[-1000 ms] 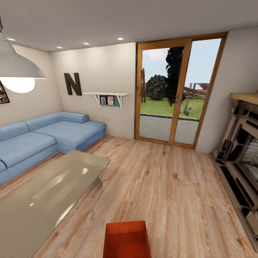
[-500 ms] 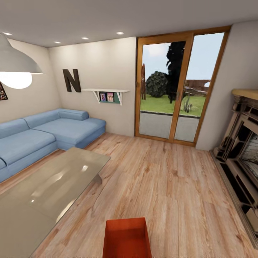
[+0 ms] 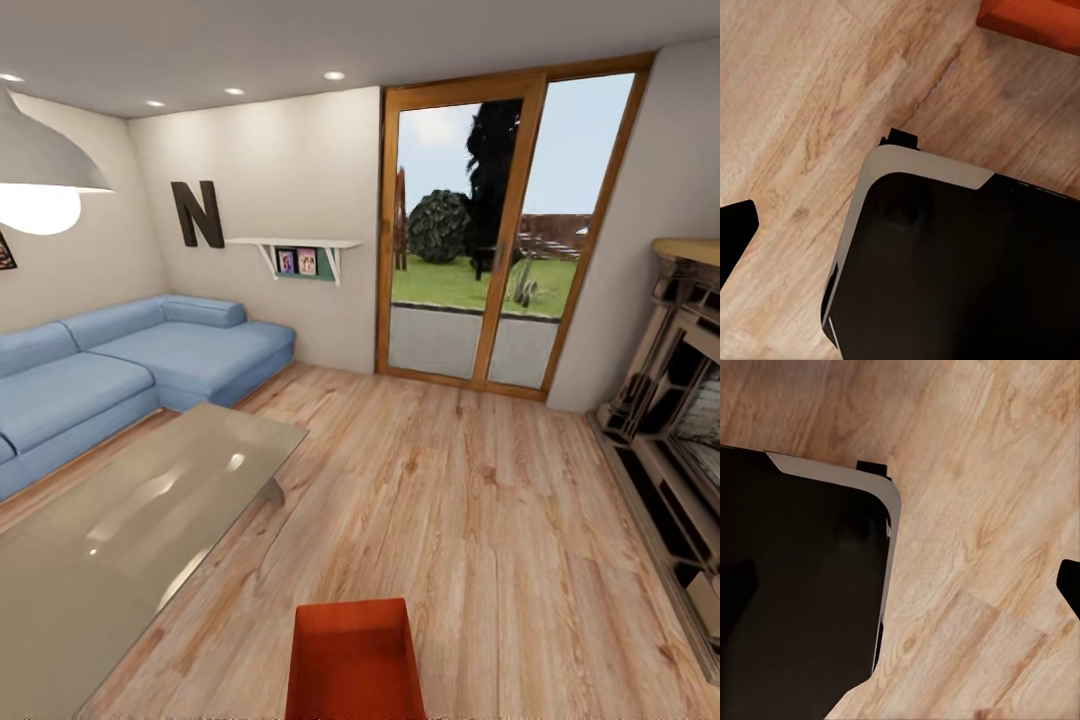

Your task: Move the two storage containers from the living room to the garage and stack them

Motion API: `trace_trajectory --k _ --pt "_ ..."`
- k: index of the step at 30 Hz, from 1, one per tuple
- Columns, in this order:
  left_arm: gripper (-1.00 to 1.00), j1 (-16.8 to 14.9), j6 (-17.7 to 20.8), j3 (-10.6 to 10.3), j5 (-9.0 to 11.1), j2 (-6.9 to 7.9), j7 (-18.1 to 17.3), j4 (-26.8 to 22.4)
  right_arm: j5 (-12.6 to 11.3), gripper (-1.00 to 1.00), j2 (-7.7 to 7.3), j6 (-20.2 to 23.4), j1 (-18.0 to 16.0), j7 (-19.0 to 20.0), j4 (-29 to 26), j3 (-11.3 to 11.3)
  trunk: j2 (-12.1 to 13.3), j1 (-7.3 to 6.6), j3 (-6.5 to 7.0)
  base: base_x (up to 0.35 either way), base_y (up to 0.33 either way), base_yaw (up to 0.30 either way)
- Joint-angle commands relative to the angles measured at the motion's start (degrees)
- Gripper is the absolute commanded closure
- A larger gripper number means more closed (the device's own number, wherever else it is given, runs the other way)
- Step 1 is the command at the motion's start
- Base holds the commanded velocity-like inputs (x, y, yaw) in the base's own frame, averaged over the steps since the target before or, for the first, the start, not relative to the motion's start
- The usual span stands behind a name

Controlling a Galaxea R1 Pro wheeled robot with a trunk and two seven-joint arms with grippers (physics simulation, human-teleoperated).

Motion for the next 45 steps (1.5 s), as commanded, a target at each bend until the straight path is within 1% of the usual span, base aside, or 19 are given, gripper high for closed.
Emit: trace_trajectory --k 1,21,24,36,45 --pt "-1.00 -0.04 -0.13 0.43 0.07 0.01 -0.13 0.06 0.19 -1.00 0.01 -0.28 -0.08 -0.26 0.17 0.36 -0.49 0.24 -0.36 0.000 0.000 0.000" --pt "-1.00 -0.04 -0.12 0.43 0.07 0.02 -0.13 0.06 0.17 -1.00 0.01 -0.29 -0.08 -0.26 0.17 0.36 -8.51 4.63 -5.75 0.000 0.000 0.000" --pt "-1.00 -0.04 -0.08 0.44 0.08 0.22 -0.13 0.06 0.17 -1.00 0.01 -0.27 -0.08 -0.26 0.17 0.36 -9.71 5.29 -6.56 0.000 0.000 0.000" --pt "-1.00 -0.04 -0.07 0.41 0.07 0.37 -0.13 0.06 0.17 -1.00 0.01 -0.27 -0.08 -0.26 0.17 0.36 -9.71 5.29 -7.64 0.000 0.000 0.000" --pt "-1.00 -0.04 -0.10 0.41 0.07 0.38 -0.13 0.06 0.17 -1.00 0.01 -0.29 -0.08 -0.26 0.17 0.36 -13.32 7.26 -10.07 0.000 0.000 0.000"
